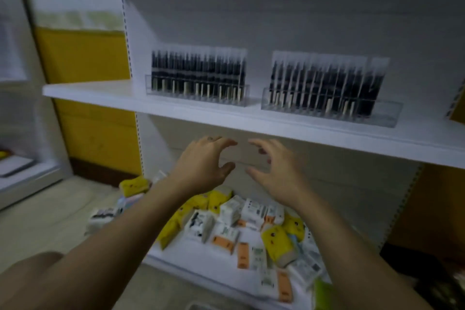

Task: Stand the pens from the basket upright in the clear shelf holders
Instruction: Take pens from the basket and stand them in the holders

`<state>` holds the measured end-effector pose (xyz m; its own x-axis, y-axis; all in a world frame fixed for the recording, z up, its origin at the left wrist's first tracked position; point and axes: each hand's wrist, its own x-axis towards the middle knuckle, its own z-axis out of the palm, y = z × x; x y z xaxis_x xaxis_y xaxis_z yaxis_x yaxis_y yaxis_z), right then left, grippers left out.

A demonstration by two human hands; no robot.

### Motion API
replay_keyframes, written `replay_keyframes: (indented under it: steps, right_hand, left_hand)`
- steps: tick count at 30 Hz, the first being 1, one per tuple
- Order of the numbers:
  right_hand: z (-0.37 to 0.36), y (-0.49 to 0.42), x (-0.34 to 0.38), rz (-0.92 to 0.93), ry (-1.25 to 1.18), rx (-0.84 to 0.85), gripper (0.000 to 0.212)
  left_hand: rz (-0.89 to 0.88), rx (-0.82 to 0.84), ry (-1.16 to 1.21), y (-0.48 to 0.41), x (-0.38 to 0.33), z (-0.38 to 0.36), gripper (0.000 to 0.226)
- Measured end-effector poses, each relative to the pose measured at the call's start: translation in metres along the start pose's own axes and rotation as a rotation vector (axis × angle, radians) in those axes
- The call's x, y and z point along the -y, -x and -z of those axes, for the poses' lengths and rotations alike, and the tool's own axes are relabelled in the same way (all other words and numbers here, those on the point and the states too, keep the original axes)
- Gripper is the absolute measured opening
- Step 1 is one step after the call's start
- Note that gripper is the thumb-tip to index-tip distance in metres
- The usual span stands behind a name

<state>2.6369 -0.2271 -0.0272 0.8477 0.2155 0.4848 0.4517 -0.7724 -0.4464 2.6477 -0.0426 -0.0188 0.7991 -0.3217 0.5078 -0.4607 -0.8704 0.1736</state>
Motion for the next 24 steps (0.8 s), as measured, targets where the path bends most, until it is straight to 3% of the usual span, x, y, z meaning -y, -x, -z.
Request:
replay_keyframes:
  steps: [9, 18, 24]
  right_hand:
    - [-0.121, 0.049, -0.045, -0.197, 0.039, 0.398, 0.061]
    - [-0.225, 0.074, -0.093, -0.427, 0.026, 0.734, 0.062]
    - [-0.284, 0.114, -0.132, -0.589, -0.006, 1.000, 0.048]
  left_hand:
    - [0.213, 0.263, 0.071, 0.069, 0.052, -0.091, 0.053]
    - [0.406, 0.640, 0.215, 0.113, 0.084, -0.213, 0.055]
    - [0.606, 0.948, 0.363, 0.162, 0.087, -0.304, 0.057]
